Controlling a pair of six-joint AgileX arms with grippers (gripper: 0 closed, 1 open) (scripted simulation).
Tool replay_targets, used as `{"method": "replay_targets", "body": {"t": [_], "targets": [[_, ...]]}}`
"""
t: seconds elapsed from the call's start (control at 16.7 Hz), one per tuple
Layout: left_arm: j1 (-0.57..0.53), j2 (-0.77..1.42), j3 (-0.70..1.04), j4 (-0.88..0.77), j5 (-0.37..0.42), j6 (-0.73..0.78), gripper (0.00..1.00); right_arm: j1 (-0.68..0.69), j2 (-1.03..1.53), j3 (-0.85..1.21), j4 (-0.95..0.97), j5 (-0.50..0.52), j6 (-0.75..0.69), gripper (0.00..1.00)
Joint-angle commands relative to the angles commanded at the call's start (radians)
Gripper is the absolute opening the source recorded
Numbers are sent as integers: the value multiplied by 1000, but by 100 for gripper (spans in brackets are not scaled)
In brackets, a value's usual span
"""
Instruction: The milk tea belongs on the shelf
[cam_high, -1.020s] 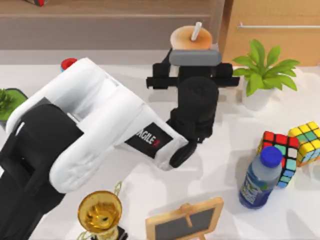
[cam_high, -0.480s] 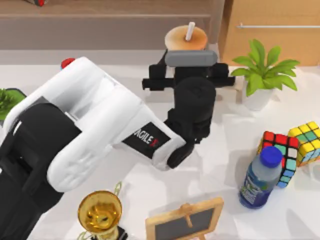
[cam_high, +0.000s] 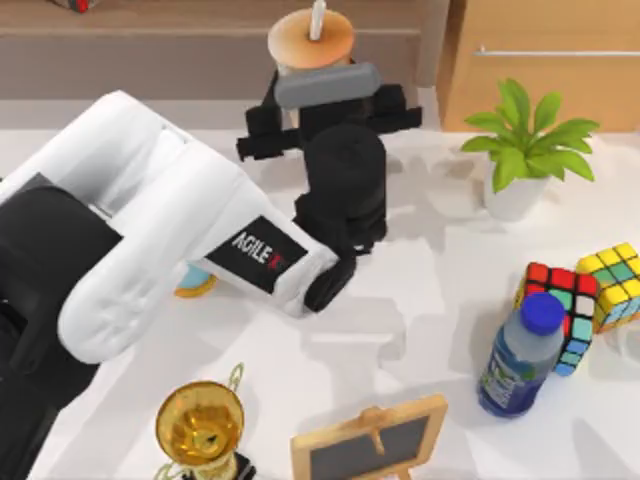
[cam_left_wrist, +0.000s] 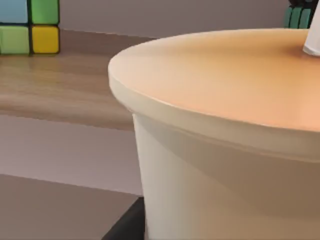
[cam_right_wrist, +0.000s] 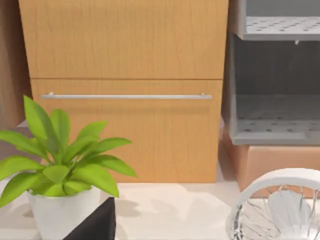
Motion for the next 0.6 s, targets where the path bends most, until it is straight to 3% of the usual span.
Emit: {"method": "replay_targets", "body": {"t": [0.24, 0.6], "targets": [[-1, -11, 60, 8, 38, -10, 0, 0, 0, 0, 0, 0, 0, 100], [-80, 28, 52, -119, 91, -12, 0, 0, 0, 0, 0, 0, 0, 100]]}}
